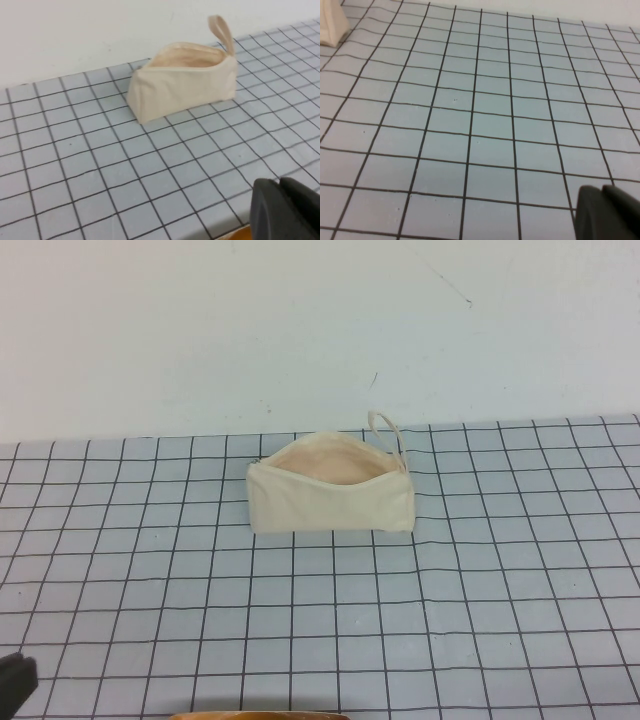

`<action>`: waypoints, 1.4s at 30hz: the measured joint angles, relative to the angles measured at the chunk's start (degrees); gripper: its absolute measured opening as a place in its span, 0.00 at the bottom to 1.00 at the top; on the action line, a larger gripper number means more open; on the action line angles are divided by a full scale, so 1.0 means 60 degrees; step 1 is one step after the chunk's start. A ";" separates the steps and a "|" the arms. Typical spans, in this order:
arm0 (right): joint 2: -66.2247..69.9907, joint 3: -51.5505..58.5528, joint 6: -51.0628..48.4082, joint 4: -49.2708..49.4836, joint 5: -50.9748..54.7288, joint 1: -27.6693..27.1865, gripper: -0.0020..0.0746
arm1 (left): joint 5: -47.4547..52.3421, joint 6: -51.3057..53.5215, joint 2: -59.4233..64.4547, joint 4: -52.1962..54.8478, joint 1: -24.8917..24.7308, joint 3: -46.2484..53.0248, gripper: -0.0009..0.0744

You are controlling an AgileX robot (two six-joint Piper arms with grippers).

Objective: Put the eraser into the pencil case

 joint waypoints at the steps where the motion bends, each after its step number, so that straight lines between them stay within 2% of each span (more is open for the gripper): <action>1: 0.0000 0.0000 0.0000 0.0000 0.0000 0.0000 0.02 | -0.0118 -0.0320 -0.0233 0.0254 0.0000 0.0256 0.01; 4: 0.0000 0.0000 0.0000 0.0000 0.0000 0.0000 0.02 | -0.0402 -0.1112 -0.0891 0.0835 0.0071 0.1044 0.01; 7: 0.0000 0.0000 0.0000 0.0000 0.0000 0.0000 0.02 | -0.0765 -0.1376 -0.1343 0.0783 0.0510 0.1866 0.01; 19: 0.0000 0.0000 0.0000 0.0000 0.0000 0.0000 0.02 | -0.3053 0.0130 -0.2175 -0.0077 0.4021 0.4454 0.01; 26: 0.0000 0.0000 0.0000 0.0017 0.0000 0.0000 0.02 | -0.3256 0.0298 -0.2840 -0.0694 0.5671 0.5234 0.01; 29: 0.0000 0.0000 0.0000 0.0017 0.0000 0.0000 0.02 | -0.3137 0.0965 -0.3259 -0.1096 0.6224 0.5254 0.01; 35: 0.0000 0.0000 0.0000 0.0017 0.0000 0.0000 0.02 | -0.2664 0.2844 -0.3349 -0.2093 0.6379 0.5254 0.01; 42: 0.0000 0.0000 0.0000 0.0017 0.0000 0.0000 0.02 | -0.2612 0.3049 -0.3349 -0.2196 0.5803 0.5254 0.01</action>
